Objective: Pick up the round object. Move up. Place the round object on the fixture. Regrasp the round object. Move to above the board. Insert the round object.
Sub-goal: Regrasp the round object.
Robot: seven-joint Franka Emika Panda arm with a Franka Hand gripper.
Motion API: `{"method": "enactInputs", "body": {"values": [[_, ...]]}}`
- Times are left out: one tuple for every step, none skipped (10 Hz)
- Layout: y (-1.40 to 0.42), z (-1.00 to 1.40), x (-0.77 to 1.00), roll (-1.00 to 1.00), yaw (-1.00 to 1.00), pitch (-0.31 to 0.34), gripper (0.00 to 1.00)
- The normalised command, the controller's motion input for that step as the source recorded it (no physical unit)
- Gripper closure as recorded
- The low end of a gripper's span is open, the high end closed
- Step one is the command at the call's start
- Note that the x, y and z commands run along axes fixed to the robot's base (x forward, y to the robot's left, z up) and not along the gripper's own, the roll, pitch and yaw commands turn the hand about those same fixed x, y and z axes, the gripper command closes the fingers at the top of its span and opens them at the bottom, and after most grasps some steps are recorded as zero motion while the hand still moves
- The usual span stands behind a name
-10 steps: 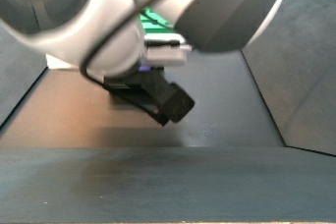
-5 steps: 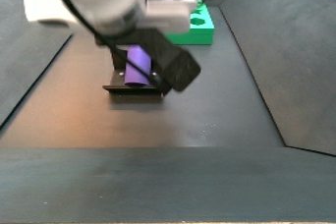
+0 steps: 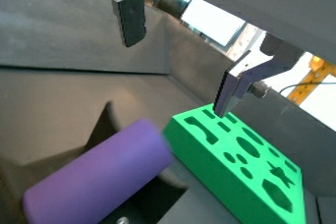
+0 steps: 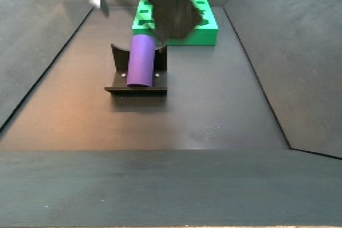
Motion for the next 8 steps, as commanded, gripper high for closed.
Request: {"method": "enactInputs", "body": {"values": [[-0.86, 0.71, -0.12, 1.00, 0.02, 0.044, 0.00], [-0.70, 0.50, -0.09, 1.00, 0.02, 0.041, 0.00], [-0.46, 0.21, -0.06, 1.00, 0.02, 0.039, 0.00], [-0.28, 0.03, -0.04, 1.00, 0.02, 0.035, 0.00], [-0.09, 0.02, -0.03, 1.00, 0.02, 0.034, 0.00], [-0.02, 0.05, -0.03, 1.00, 0.02, 0.034, 0.00], [-0.04, 0.02, -0.03, 1.00, 0.02, 0.028, 0.00], [-0.04, 0.01, -0.03, 1.00, 0.02, 0.022, 0.00]]}}
